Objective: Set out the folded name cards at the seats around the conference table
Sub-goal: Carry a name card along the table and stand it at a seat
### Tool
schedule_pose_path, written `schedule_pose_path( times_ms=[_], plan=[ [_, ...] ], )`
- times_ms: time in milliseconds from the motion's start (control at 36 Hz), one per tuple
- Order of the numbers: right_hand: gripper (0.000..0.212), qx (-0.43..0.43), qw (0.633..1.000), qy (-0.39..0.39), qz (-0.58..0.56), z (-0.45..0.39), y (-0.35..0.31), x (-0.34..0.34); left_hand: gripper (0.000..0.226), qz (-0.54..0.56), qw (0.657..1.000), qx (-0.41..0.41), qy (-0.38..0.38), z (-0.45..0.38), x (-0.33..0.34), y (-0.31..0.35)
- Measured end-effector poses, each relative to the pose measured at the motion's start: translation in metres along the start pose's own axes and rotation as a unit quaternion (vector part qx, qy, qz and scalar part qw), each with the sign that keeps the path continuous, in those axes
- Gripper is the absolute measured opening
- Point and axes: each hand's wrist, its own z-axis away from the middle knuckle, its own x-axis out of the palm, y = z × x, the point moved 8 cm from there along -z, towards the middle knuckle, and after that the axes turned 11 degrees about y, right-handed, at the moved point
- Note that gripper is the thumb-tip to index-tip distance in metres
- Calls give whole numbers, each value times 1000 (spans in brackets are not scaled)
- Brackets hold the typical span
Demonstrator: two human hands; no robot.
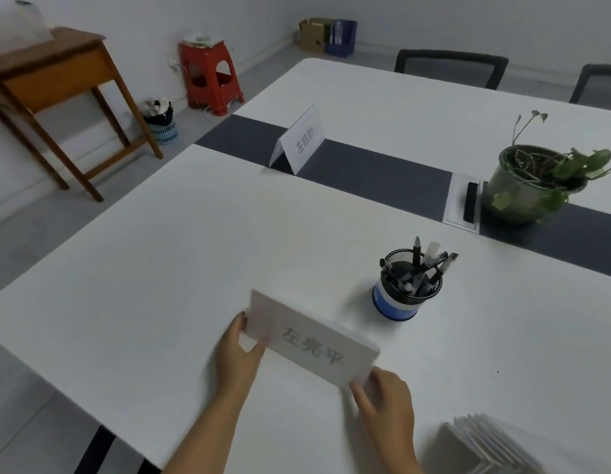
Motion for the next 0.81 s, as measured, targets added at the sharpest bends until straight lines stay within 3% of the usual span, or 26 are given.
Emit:
schedule_pose_path(
  times_ms=[194,361,583,806],
  plan=[
    [25,-11,996,90,24,-18,-2,4,50,-79,996,8,40,-12,5,-14],
    [22,-6,990,133,34,-40,-9,7,49,-109,991,17,75,-15,8,-17],
    [39,-67,979,176,82,-43,-14,12,51,-156,981,-1,116,-27,15,-12],
    [37,-80,971,184,128,-39,-15,16,50,-171,978,-18,119,-31,17,-13]
  ],
)
